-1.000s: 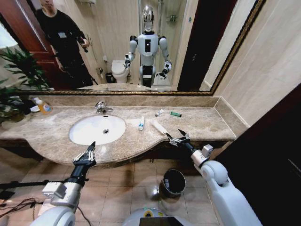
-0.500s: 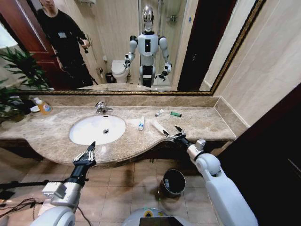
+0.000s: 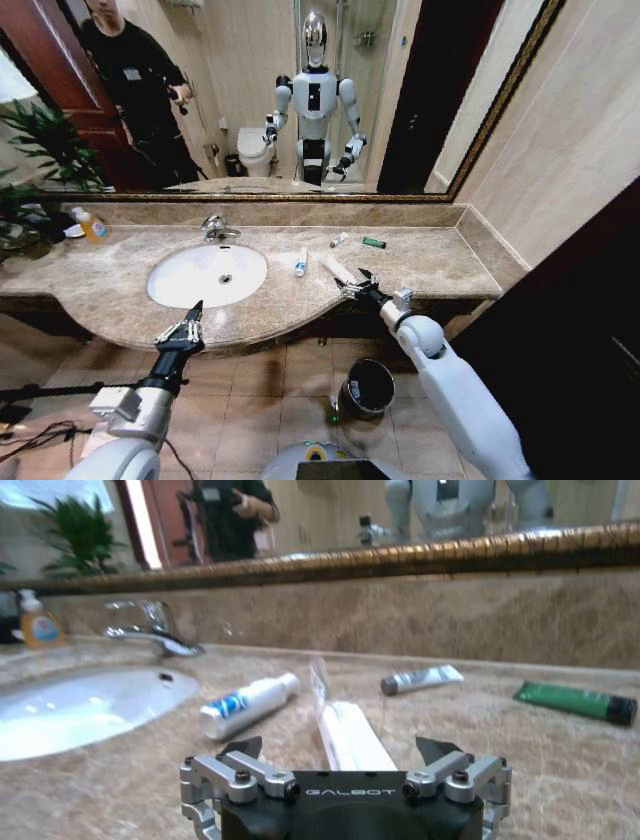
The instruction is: Pick up the trash from the sink and place it in the trash bin.
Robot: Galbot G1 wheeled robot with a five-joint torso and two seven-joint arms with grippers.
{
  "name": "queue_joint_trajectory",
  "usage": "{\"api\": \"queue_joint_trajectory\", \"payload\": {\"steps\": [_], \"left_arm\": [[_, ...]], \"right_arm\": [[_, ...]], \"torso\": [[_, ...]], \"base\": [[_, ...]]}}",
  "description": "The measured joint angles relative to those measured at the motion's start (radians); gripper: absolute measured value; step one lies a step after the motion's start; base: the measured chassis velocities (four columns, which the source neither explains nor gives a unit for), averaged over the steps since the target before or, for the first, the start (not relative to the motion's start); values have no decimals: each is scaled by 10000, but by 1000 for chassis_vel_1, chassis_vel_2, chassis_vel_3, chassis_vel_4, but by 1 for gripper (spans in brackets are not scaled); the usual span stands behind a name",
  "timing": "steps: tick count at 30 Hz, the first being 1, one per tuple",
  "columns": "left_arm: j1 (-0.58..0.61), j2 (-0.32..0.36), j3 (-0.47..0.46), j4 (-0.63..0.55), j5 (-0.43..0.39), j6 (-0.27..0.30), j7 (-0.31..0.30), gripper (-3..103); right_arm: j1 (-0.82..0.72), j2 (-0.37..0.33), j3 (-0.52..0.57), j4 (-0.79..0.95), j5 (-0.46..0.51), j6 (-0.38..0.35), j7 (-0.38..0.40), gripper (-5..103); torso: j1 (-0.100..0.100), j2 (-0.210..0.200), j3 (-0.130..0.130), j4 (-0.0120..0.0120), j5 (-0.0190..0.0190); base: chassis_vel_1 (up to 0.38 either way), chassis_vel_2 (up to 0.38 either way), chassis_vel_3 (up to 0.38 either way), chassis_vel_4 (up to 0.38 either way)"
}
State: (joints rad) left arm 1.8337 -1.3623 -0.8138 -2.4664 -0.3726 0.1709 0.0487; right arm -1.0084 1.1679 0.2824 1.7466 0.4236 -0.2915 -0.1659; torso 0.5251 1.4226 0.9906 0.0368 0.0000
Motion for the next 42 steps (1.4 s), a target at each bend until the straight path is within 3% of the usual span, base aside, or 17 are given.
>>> {"api": "queue_joint_trajectory", "payload": {"steps": [10, 12, 20, 25, 27, 34, 36, 38, 42], "left_arm": [[0, 0, 0, 0, 0, 0, 0, 0], [0, 0, 0, 0, 0, 0, 0, 0], [0, 0, 0, 0, 0, 0, 0, 0], [0, 0, 0, 0, 0, 0, 0, 0], [0, 0, 0, 0, 0, 0, 0, 0], [0, 0, 0, 0, 0, 0, 0, 0], [0, 0, 0, 0, 0, 0, 0, 0], [0, 0, 0, 0, 0, 0, 0, 0], [0, 0, 0, 0, 0, 0, 0, 0]], "right_arm": [[356, 16, -198, -360, -10, -623, -48, 100], [419, 39, -266, -476, -84, -626, -53, 91], [479, 93, -328, -742, -400, -364, -81, 70], [518, 100, -318, -783, -460, -224, -84, 42], [518, 103, -312, -782, -460, -212, -79, 42], [464, 117, -281, -745, -484, -138, -64, 10], [455, 120, -280, -738, -488, -136, -61, 10], [423, 122, -280, -700, -509, -113, -56, 1], [375, 122, -271, -601, -512, -87, -39, 0]], "torso": [[0, 0, 0, 0, 0], [0, 0, 0, 0, 0], [0, 0, 0, 0, 0], [0, 0, 0, 0, 0], [0, 0, 0, 0, 0], [0, 0, -1, 0, 0], [0, 0, -1, 0, 0], [0, 0, 0, 0, 0], [0, 0, 0, 0, 0]], "base": [[0, 0, 0, 0], [0, 0, 0, 0], [0, 0, 0, 0], [0, 0, 0, 0], [0, 0, 0, 0], [0, 0, 0, 0], [0, 0, 0, 0], [0, 0, 0, 0], [0, 0, 0, 0]]}}
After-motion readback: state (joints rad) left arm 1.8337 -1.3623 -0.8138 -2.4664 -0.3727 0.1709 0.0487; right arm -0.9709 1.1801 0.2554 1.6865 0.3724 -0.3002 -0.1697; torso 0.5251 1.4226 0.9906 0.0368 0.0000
